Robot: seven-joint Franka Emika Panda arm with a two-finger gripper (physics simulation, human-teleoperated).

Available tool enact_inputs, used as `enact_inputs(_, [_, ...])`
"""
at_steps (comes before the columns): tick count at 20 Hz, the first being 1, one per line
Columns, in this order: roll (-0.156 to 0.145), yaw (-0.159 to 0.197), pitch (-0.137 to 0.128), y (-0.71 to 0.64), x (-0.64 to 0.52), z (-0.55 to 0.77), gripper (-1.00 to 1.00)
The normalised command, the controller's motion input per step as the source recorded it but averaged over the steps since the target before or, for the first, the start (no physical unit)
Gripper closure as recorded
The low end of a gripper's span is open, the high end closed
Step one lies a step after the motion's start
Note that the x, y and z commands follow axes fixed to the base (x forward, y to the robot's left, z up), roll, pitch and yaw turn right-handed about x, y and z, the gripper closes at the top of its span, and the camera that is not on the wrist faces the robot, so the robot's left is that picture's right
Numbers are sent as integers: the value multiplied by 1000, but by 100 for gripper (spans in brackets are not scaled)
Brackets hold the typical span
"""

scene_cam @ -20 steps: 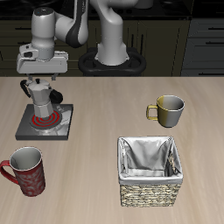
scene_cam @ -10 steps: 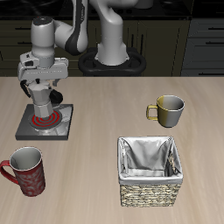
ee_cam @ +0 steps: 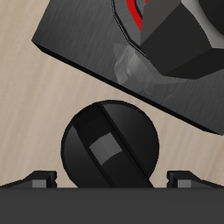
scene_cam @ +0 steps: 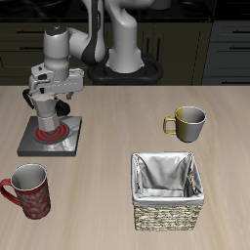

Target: Place the moka pot on the stove and turn off the stove

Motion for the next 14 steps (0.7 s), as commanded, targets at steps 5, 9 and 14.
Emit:
enact_inputs(5, [-26,20,16,-73,-64,-107,-100])
enact_inputs(9, [-27,20,19,-80,-131,-218,-100])
enact_inputs(14, [-3,5,32,-31,-53,-241,-100])
